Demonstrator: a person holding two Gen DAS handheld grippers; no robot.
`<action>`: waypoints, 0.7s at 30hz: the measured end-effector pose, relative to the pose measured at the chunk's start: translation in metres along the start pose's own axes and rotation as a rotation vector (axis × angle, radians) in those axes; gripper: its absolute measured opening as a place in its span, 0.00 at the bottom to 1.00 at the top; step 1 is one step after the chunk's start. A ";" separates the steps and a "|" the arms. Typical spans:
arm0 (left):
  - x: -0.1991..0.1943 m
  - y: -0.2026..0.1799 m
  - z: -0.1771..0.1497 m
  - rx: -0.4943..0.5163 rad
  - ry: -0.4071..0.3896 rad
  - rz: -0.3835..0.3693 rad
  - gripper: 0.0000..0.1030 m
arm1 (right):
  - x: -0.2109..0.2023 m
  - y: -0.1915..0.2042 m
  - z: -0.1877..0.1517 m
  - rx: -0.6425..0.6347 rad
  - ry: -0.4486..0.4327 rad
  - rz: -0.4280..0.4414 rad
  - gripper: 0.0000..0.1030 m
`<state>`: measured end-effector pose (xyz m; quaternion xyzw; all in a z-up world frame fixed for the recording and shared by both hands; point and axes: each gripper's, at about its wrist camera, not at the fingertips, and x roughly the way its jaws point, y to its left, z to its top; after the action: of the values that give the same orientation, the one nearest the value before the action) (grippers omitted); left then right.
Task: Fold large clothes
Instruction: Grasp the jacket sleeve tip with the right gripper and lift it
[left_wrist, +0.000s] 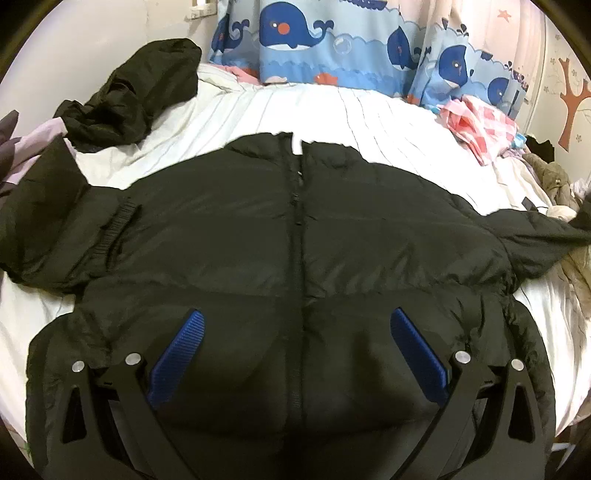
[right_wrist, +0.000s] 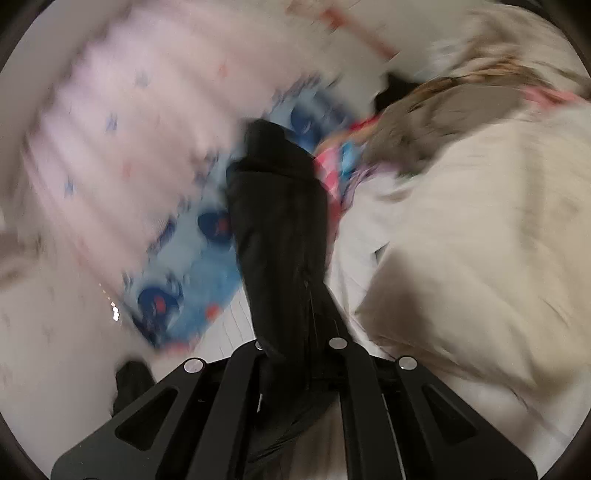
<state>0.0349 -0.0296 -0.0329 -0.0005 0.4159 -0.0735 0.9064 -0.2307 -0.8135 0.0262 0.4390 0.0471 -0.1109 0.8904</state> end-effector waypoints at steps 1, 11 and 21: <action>-0.001 0.003 -0.001 -0.005 0.002 0.000 0.94 | 0.000 -0.018 -0.011 0.028 0.019 -0.047 0.02; -0.023 0.048 -0.007 -0.042 -0.014 0.025 0.94 | 0.024 0.024 -0.025 0.043 0.012 -0.006 0.02; -0.050 0.104 -0.002 -0.166 -0.066 0.028 0.94 | 0.083 0.330 -0.132 -0.411 0.153 0.400 0.02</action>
<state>0.0153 0.0797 -0.0030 -0.0721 0.3906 -0.0259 0.9174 -0.0692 -0.5272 0.1847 0.2572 0.0478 0.1121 0.9586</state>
